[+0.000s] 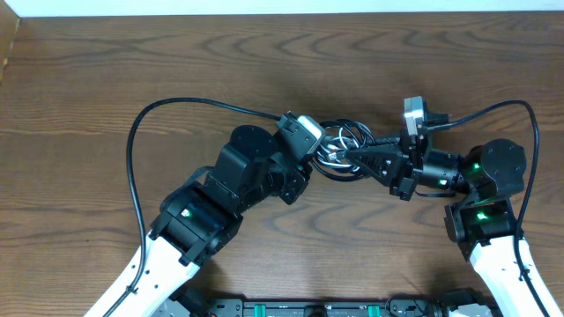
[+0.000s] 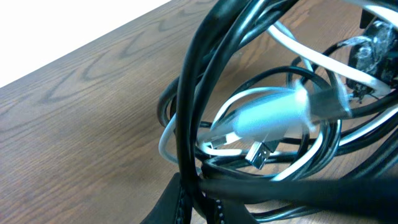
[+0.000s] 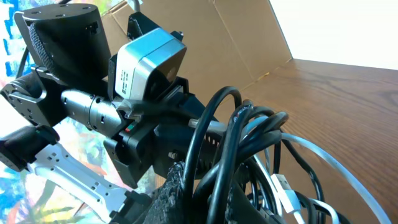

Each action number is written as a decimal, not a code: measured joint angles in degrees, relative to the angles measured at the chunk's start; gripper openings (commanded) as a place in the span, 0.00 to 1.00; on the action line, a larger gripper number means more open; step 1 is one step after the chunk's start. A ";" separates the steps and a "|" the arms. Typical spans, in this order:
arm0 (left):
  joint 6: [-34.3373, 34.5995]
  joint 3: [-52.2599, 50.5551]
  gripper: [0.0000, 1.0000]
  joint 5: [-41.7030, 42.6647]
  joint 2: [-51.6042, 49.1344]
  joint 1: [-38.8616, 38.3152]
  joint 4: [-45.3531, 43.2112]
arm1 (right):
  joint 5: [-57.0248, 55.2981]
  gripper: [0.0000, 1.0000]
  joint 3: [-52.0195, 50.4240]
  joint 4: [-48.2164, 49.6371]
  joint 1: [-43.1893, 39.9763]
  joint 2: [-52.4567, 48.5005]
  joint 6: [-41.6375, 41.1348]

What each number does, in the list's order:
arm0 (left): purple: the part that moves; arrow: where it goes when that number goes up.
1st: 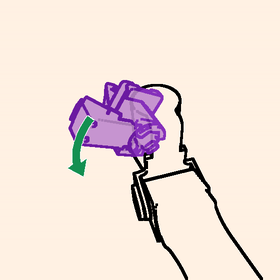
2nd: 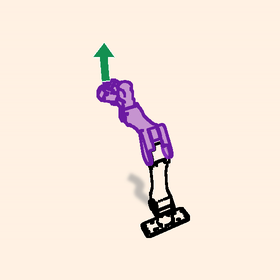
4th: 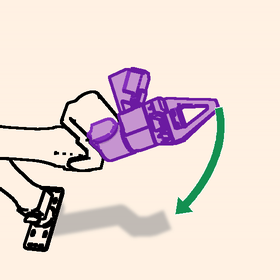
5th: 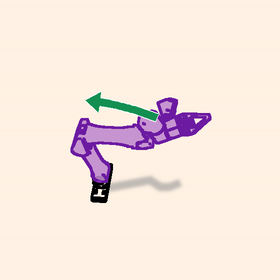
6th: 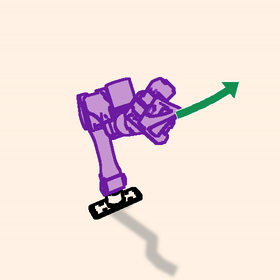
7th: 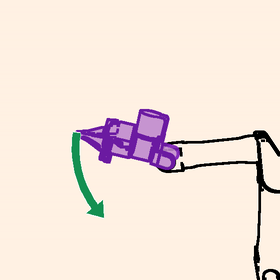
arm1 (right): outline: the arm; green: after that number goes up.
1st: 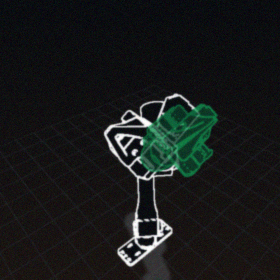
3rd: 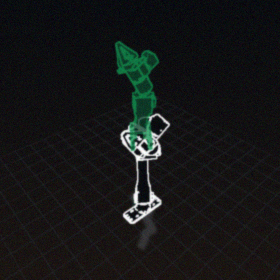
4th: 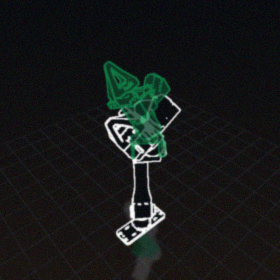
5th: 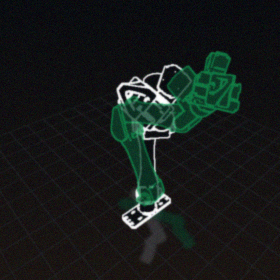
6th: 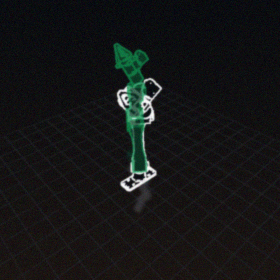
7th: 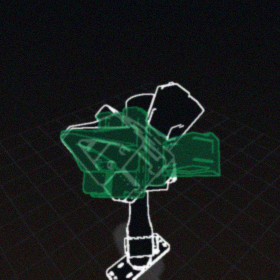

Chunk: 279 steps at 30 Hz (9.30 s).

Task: Untangle cables

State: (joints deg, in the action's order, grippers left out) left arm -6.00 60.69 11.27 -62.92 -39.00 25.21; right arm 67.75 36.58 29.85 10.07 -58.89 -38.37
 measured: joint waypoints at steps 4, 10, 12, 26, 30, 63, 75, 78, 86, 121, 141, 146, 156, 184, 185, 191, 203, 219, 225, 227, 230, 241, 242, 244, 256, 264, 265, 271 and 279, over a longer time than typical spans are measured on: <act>0.00 0.00 0.08 -0.02 0.00 0.00 -0.02 | 0.09 0.01 0.00 0.00 -0.35 0.00 -0.22; 0.00 0.02 0.07 -0.79 0.00 -0.07 0.22 | 0.42 0.01 0.00 -0.02 -1.62 0.00 -1.88; 0.02 0.15 0.08 -2.82 0.00 -0.26 1.33 | 0.44 0.01 0.00 -0.02 -2.05 0.00 -2.67; -0.04 1.73 0.08 -17.27 0.02 -1.51 8.94 | 0.87 0.01 -0.02 -0.48 -2.21 -0.76 -4.48; -0.04 1.73 0.08 -20.90 0.02 -1.79 8.87 | 0.85 0.01 -0.02 -1.25 -2.19 -0.76 -4.63; -1.73 1.46 0.08 -26.60 2.29 -0.20 -4.15 | -0.59 0.28 0.13 -19.69 -3.52 -0.76 1.29; -1.79 1.38 0.69 -10.47 2.27 -0.15 -16.83 | -5.70 0.38 0.13 -27.08 -3.52 -3.23 4.79; -1.90 1.38 0.79 -5.88 1.70 -0.20 -16.50 | -5.92 0.39 0.13 -27.10 -3.52 -3.30 5.01; -1.73 1.38 0.79 -2.14 -1.14 -0.20 -14.08 | -6.10 0.41 0.13 -29.20 -3.52 -3.30 6.05; -1.73 1.38 0.85 -28.44 -25.42 15.56 6.25 | -6.56 0.56 0.13 -32.28 -3.52 -3.30 7.04; -4.55 1.38 0.84 -20.31 -38.23 17.33 0.76 | -6.80 0.57 0.13 -32.63 -3.52 -3.30 7.04; -4.59 1.38 0.77 -20.09 -39.12 17.53 0.00 | -6.82 0.57 0.13 -32.81 -3.52 -3.30 7.04; -4.74 1.38 0.67 -19.45 -39.10 17.53 -1.14 | -6.93 0.58 0.13 -32.85 -3.52 -3.30 7.04; -8.83 1.38 0.79 -2.80 -27.89 17.59 2.45 | -9.20 0.66 0.13 -32.92 -3.52 -3.30 7.04; -9.18 1.38 0.79 -3.41 -27.08 17.57 2.40 | -9.31 0.67 0.13 -32.98 -3.52 -3.30 7.04; -10.45 1.38 0.79 -10.29 -26.18 17.59 2.91 | -9.55 0.67 0.13 -33.07 -3.52 -3.30 7.04; -10.84 1.11 0.79 -10.99 -29.03 20.22 2.82 | -9.68 0.68 0.13 -33.46 -3.52 -3.30 7.04; -11.28 0.31 0.66 -5.16 -38.10 20.15 -2.49 | -9.73 0.68 0.13 -33.48 -3.52 -3.30 7.04; -12.04 0.31 0.38 -4.87 -38.25 20.15 -2.80 | -9.73 0.68 0.13 -33.48 -3.52 -3.30 7.04; -11.89 0.31 0.29 -4.31 -38.25 20.15 -2.80 | -9.73 0.68 0.13 -33.48 -3.52 -3.30 7.04; -12.11 0.31 0.14 -3.34 -38.25 20.17 -2.86 | -9.73 0.68 0.13 -33.48 -3.52 -3.30 7.04; -11.72 0.31 0.08 -0.63 -38.25 20.20 -3.23 | -9.73 0.68 0.13 -33.57 -3.52 -3.30 7.04; -11.65 0.31 0.07 -0.57 -38.25 20.20 -3.23 | -9.70 0.68 0.13 -33.70 -3.52 -3.30 7.04; -11.58 0.31 0.07 -0.09 -37.94 20.20 -3.19 | -9.73 0.68 0.13 -33.88 -3.52 -3.30 7.04; -17.66 -0.39 0.08 6.54 -16.68 20.20 -3.13 | -9.73 0.70 0.13 -33.88 -3.52 -3.30 7.02; -21.75 -0.39 0.07 13.46 -6.75 20.20 -3.10 | -9.73 0.73 0.13 -33.11 -3.52 -3.30 6.99; -21.99 -0.39 0.08 14.51 -6.01 20.20 -3.10 | -9.73 0.73 0.13 -32.94 -3.52 -3.30 6.99; -22.58 -0.39 0.07 21.42 -4.48 20.20 -3.26 | -9.73 0.70 0.13 -32.17 -3.52 -3.30 6.99; -22.58 -0.39 0.08 27.52 -4.48 20.20 -3.63 | -9.64 0.66 0.13 -30.69 -3.52 -3.30 6.97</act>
State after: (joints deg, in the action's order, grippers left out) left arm -28.58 60.29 38.79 -67.40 -18.81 21.58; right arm 58.11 36.71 -0.84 6.55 -62.19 -31.40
